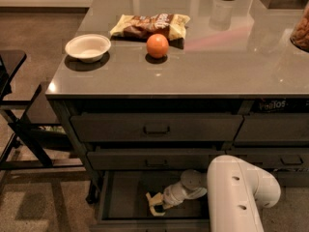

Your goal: Place sponge into bottom drawer

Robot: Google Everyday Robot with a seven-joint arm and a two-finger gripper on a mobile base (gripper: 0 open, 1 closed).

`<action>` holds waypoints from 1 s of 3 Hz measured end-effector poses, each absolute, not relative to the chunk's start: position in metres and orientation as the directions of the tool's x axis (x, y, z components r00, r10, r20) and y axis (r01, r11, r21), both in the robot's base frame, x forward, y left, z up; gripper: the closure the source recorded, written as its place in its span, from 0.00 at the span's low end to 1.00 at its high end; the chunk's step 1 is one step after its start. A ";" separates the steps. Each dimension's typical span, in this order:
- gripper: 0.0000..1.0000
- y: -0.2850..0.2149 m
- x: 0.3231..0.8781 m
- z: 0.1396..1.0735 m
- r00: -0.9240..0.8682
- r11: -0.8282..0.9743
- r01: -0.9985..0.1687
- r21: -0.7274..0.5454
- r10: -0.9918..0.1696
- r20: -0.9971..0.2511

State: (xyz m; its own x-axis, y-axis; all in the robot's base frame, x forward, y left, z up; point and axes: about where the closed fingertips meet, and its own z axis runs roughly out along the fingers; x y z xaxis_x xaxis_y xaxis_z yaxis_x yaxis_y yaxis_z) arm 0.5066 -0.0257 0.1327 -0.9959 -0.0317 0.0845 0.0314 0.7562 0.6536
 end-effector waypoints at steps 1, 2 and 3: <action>0.11 -0.026 0.507 0.133 -0.996 0.756 0.031 0.654 -0.032 0.085; 0.00 -0.026 0.507 0.133 -0.996 0.756 0.031 0.654 -0.032 0.085; 0.00 -0.026 0.507 0.133 -0.996 0.756 0.031 0.654 -0.032 0.085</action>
Offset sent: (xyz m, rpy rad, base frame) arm 0.0000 0.0000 0.0000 0.0000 0.0000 0.0000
